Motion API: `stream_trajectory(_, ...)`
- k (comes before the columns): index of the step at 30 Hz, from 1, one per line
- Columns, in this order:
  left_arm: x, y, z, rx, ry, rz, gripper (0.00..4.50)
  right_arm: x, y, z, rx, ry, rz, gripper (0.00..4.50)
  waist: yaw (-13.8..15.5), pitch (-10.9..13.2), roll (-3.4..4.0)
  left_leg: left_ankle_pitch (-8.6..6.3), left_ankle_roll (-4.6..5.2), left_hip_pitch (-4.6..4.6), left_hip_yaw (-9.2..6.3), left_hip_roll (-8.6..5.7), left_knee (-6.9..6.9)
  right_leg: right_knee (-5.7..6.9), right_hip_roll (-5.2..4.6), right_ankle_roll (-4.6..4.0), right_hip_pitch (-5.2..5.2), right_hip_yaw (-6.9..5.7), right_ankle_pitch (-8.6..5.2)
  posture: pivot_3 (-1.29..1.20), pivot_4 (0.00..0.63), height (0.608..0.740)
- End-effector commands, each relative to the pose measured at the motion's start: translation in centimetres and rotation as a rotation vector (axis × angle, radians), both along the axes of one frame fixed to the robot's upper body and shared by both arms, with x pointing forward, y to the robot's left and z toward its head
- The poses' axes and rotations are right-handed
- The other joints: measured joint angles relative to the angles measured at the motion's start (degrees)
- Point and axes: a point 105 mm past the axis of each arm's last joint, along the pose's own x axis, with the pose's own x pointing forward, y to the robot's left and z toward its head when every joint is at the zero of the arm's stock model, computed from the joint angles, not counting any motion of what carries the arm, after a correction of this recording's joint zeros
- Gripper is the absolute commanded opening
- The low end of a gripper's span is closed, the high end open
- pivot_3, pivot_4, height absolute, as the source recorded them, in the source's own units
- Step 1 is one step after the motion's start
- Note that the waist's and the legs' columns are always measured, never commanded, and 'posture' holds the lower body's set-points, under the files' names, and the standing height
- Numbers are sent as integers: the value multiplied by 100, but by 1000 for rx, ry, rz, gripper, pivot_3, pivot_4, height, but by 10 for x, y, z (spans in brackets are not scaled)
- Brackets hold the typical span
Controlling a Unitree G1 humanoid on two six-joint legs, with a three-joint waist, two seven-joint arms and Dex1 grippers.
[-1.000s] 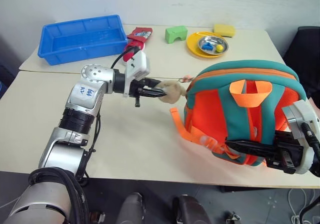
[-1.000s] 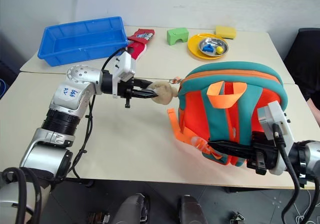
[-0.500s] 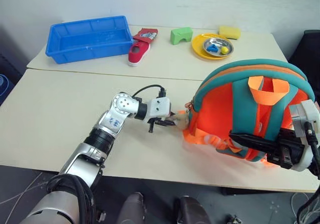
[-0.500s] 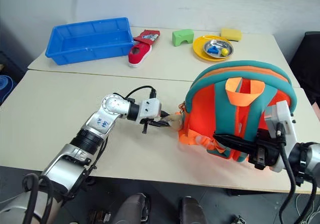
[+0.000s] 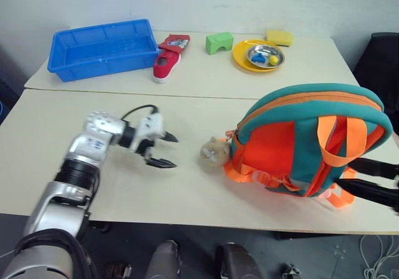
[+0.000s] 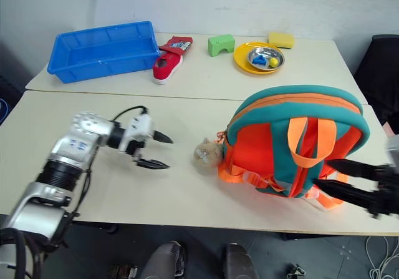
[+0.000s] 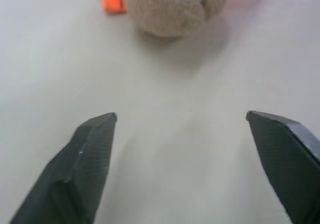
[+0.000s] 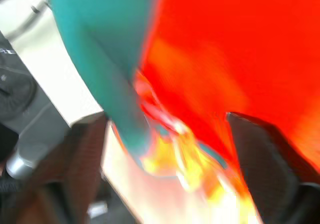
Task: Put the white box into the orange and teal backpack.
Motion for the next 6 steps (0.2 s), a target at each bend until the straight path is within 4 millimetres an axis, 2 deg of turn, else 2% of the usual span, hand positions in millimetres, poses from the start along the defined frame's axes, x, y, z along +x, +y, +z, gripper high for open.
stream_trajectory(1, 3, 40, 74, -233, -30, 152, 4500, -18, -48, 40, -34, -83, -122, 4458, -3, 4, -8, -1, 2, -2, 1, 0, -2, -3, 0, -1, -2, 0, 0, 0, 150, 740)
stream_trajectory(3, 6, 50, 82, -249, -60, 212, 4500, -20, -59, 47, -21, -103, -161, 4458, 3, 1, -5, -3, 6, 1, -2, 1, -7, -11, -1, -1, 1, -2, -1, 0, 150, 740)
stream_trajectory(6, 5, 50, 68, -201, -115, 233, 4500, -19, -63, 49, 15, -138, -186, 4458, 9, -10, 14, -8, 11, 10, -3, -3, -7, -19, -14, -1, 16, -1, -1, 0, 150, 740)
